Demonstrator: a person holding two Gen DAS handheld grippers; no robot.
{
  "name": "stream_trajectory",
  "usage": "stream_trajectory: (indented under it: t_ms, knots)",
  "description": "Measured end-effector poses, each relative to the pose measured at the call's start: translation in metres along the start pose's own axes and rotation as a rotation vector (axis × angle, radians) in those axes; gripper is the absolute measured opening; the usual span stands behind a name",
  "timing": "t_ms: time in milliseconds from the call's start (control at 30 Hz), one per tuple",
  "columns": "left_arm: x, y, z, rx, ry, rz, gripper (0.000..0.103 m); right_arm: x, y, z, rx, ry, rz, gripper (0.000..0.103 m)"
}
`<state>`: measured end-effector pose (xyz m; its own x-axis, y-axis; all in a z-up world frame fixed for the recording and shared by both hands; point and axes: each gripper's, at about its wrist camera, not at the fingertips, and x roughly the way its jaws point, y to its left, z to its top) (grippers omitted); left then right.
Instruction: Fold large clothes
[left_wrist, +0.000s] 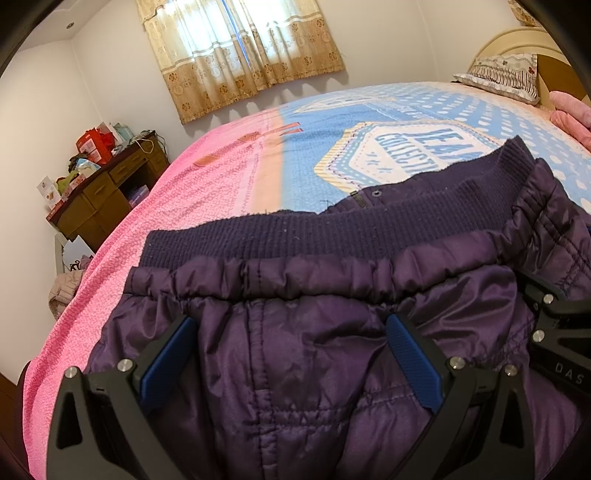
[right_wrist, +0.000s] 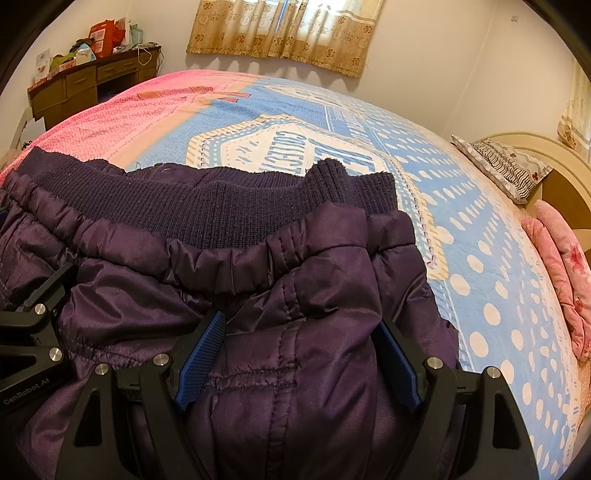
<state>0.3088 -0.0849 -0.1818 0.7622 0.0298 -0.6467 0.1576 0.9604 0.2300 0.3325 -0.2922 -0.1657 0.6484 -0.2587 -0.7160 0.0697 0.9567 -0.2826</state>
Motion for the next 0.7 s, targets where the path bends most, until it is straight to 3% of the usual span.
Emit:
stream_trajectory:
  t_ms: [267, 367, 433, 533, 633, 700]
  knots:
    - [-0.005, 0.007, 0.005, -0.01, 0.017, -0.041, 0.103, -0.003, -0.004, 0.001, 0.017, -0.009, 0.025, 0.081]
    - [-0.035, 0.027, 0.005, -0.035, 0.013, -0.108, 0.103, -0.008, -0.018, 0.003, 0.05, 0.009, 0.11, 0.082]
    - [-0.065, 0.048, 0.003, -0.063, -0.03, -0.164, 0.103, -0.025, -0.027, 0.001, 0.068, 0.013, 0.111, 0.082]
    - [-0.105, 0.094, -0.007, -0.091, -0.106, -0.232, 0.103, -0.076, -0.022, -0.007, 0.041, -0.107, 0.084, 0.082]
    - [-0.108, 0.142, -0.017, -0.125, -0.094, -0.265, 0.103, -0.132, 0.007, -0.022, -0.03, -0.235, 0.111, 0.084]
    - [-0.095, 0.174, -0.022, -0.163, -0.069, -0.274, 0.103, -0.167, 0.042, -0.036, -0.104, -0.319, 0.18, 0.086]
